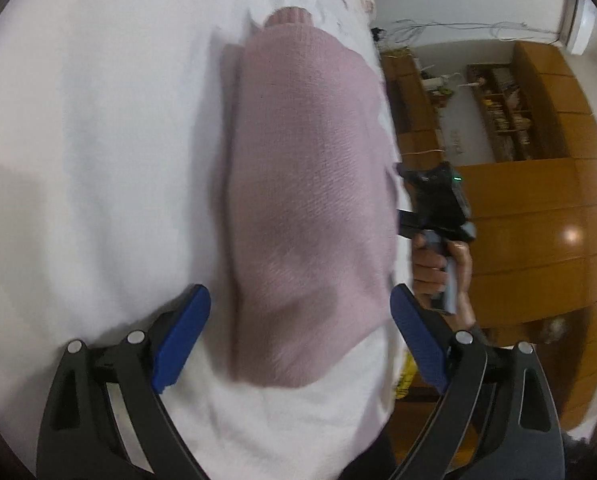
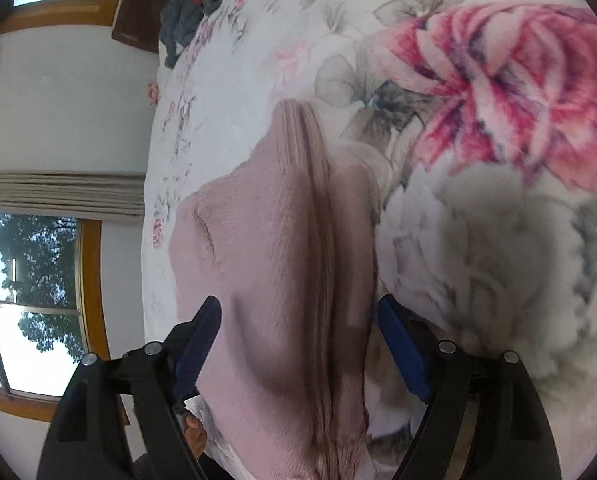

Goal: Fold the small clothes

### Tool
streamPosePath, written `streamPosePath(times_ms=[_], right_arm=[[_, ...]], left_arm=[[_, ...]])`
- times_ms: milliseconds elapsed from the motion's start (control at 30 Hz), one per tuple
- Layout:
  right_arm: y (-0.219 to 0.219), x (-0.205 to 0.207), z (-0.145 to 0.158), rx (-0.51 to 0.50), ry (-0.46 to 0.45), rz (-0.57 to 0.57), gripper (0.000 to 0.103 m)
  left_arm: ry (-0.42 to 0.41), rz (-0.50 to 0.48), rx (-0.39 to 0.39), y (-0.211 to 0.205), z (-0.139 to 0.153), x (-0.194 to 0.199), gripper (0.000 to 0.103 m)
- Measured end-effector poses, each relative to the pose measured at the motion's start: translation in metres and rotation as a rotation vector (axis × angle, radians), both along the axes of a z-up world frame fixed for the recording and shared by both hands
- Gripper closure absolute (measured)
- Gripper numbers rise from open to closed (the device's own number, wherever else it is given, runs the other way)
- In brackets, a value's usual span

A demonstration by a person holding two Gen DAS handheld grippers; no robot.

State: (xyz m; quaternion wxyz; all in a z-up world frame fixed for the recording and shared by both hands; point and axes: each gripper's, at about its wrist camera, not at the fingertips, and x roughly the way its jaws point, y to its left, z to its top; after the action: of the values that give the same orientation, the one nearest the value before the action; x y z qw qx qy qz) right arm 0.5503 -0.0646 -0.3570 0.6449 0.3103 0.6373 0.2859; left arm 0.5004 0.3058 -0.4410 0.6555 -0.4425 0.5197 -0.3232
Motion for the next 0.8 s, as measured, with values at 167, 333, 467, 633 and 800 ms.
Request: streamPosePath(times_ms=[167,333,467,633,800], right_arm=[[0.015,0.010,-0.006,0.026,-0.012,0.049,0.022],[0.019,0.008,-0.009,0.018,-0.027,0.053,0.027],[0.021,0.005,-0.001,0.014,-0.058,0.050,0.055],[0.022,-0.005,0.022,0.001,-0.117,0.035,0.059],[0.034,-0.017,0.058,0.002,-0.172,0.017,0.060]], left_arm=[[0.030,-0.049,-0.107,-0.021,-0.009,0.015,0.013],[0.060,-0.074,-0.042,-0.036,-0.010,0.015,0.022],[0.101,-0.129,0.074,-0.050,-0.005,0.020,0.055],[0.076,-0.151,0.157,-0.056,0.022,0.027,0.070],[0.025,-0.138,0.181,-0.052,0.056,0.026,0.073]])
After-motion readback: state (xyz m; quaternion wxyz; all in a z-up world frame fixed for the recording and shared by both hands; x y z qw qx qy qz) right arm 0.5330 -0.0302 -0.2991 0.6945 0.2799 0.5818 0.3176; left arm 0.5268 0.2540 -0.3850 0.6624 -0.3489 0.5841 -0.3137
